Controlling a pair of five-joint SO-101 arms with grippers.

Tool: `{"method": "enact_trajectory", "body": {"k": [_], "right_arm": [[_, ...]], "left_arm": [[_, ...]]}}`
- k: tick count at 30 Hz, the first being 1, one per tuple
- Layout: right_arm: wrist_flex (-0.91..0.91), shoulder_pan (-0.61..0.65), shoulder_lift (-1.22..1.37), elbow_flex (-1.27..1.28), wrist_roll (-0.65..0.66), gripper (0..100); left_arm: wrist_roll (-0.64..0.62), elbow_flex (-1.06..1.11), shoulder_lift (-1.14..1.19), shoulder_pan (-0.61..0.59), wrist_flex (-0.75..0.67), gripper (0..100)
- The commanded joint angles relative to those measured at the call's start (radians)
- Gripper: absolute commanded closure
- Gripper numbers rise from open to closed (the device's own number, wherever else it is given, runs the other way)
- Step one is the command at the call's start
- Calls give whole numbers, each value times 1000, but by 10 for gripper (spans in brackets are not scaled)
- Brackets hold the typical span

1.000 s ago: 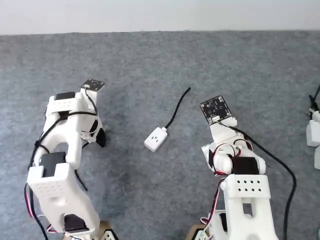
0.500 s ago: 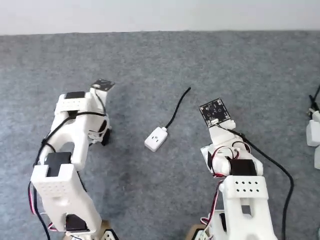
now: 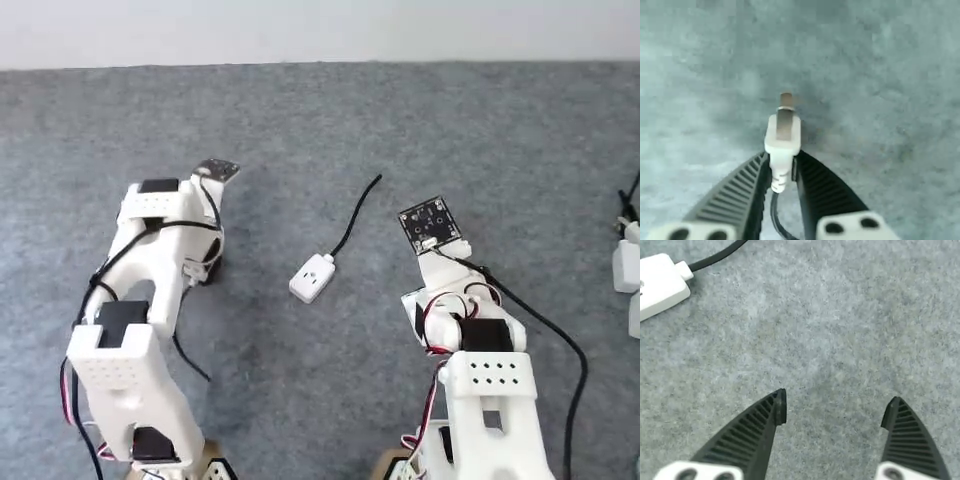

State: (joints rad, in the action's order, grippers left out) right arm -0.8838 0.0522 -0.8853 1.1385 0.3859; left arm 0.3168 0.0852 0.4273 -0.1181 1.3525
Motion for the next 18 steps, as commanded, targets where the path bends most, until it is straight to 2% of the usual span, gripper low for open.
{"method": "enact_trajectory", "body": {"k": [1,5,10,18], "right_arm": [[13,-5,-7,-11,-9,684],[13,-5,-7,-11,-9,684],[15,-5,-5,-11,-9,684],[15,-12,-5,-11,-11,684]], "left_arm": [[-8,-151,-18,5,106,987],[-9,-257,-18,6,204,988],[-9,-275,-34,6,247,988],[-12,-271,-253,91,319,988]]}}
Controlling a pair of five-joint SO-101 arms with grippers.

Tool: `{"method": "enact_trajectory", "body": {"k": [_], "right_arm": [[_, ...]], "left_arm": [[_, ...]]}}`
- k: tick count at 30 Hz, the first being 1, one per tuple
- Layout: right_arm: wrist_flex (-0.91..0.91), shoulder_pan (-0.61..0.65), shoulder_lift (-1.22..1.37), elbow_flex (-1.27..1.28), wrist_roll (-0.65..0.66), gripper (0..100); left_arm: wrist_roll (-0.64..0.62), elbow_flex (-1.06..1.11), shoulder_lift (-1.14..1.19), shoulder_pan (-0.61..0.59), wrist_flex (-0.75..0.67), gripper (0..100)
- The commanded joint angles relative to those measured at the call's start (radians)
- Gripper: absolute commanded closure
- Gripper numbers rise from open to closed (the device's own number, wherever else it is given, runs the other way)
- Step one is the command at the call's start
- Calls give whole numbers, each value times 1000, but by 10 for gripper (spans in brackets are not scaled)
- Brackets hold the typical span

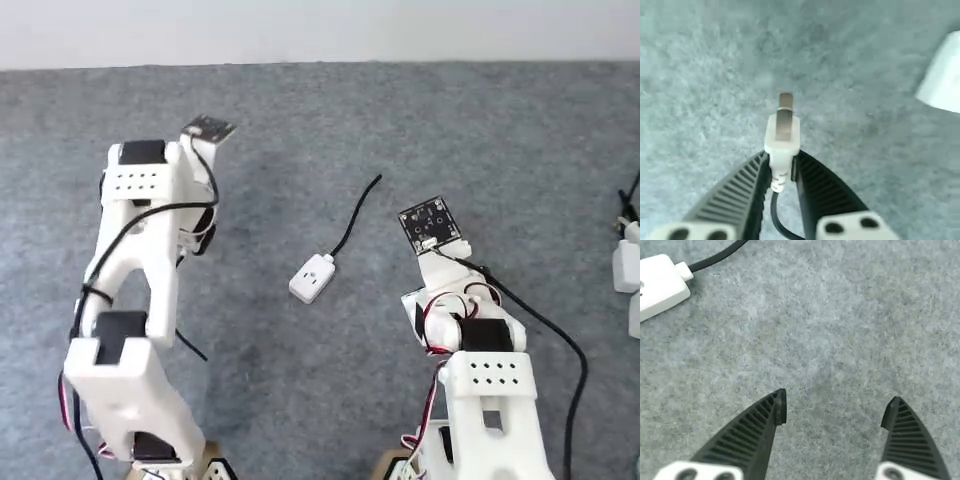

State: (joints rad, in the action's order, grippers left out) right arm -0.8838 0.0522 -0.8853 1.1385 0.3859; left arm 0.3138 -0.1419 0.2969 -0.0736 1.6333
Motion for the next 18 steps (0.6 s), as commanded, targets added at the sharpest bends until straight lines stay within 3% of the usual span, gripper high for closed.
{"method": "enact_trajectory", "body": {"k": [1,9,18], "right_arm": [[13,-12,-5,-11,-11,684],[7,-12,-5,-11,-11,684],[10,-13,-5,-11,-11,684]], "left_arm": [[-9,-44,-147,60,48,988],[0,24,-249,138,52,988],[74,240,-258,304,-97,988]]}}
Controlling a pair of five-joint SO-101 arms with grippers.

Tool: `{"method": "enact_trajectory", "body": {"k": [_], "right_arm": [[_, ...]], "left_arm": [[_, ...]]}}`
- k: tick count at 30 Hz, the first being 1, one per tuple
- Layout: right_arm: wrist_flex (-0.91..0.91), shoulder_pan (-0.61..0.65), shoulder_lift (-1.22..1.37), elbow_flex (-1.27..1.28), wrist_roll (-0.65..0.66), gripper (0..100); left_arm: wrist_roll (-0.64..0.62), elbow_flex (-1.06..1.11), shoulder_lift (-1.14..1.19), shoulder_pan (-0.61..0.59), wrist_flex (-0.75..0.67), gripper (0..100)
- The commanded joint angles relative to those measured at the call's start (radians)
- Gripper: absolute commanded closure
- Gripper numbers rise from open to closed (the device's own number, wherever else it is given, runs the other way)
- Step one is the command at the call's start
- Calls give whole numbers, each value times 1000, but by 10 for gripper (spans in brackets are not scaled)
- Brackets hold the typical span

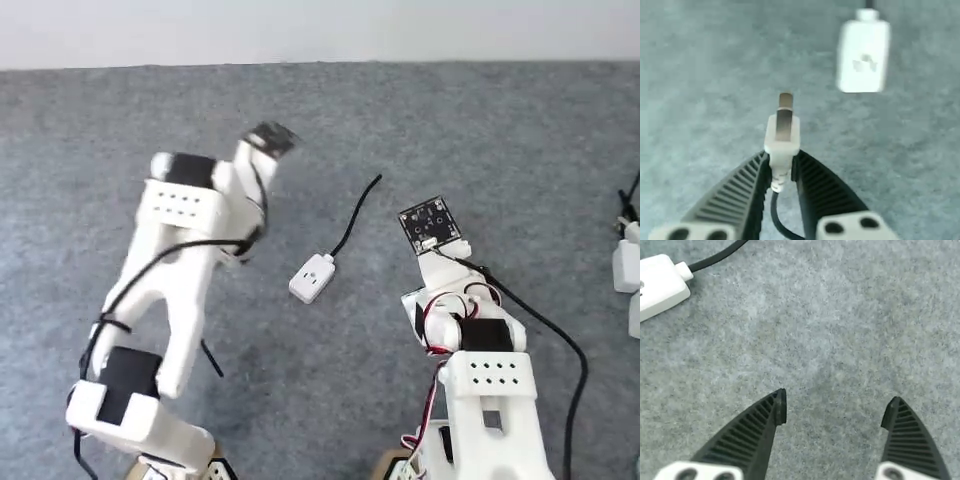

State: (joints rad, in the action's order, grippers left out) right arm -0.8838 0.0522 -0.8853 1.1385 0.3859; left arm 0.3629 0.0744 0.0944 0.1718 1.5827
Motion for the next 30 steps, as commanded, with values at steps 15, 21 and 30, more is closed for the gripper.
{"method": "enact_trajectory", "body": {"k": [15,21,30], "right_arm": [[18,-56,-5,-9,-12,684],[18,-56,-7,0,-12,684],[10,-53,-7,2,-12,684]], "left_arm": [[57,361,-44,262,-388,988],[55,509,-44,261,-532,987],[55,499,-48,259,-540,987]]}}
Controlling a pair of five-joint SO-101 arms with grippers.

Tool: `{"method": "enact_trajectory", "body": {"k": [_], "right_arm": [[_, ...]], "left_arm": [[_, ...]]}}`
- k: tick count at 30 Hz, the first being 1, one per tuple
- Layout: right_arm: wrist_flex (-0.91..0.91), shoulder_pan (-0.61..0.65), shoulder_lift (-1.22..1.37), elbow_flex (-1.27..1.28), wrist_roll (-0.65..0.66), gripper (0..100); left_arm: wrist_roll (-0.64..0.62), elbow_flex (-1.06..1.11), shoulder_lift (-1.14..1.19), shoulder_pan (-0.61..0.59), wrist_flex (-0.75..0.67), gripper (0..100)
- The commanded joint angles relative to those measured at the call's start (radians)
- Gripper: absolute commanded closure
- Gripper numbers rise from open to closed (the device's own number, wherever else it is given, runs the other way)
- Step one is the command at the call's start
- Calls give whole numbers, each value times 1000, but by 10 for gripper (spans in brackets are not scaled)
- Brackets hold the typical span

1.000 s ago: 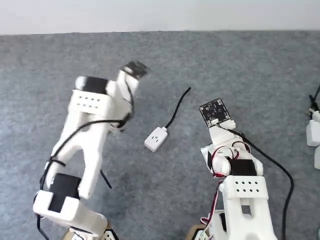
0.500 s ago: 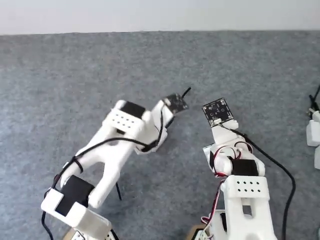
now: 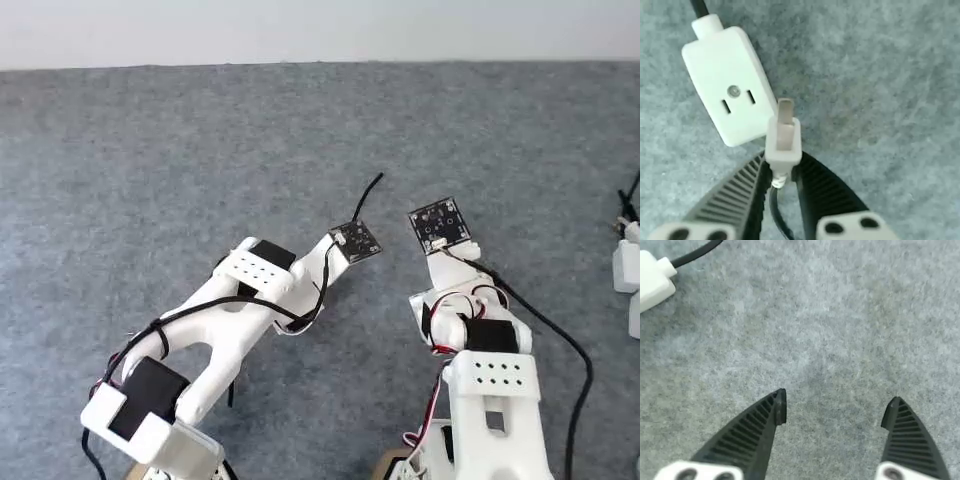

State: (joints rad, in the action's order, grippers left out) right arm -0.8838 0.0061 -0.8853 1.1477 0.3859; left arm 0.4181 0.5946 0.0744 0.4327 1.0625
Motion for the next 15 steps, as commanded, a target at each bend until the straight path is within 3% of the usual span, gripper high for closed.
{"method": "enact_trajectory", "body": {"k": [1,15], "right_arm": [[10,-7,-7,-8,-12,684],[59,-8,-7,29,-12,684]], "left_arm": [[0,-25,-28,-2,-20,987],[-2,-186,-26,-103,98,985]]}}
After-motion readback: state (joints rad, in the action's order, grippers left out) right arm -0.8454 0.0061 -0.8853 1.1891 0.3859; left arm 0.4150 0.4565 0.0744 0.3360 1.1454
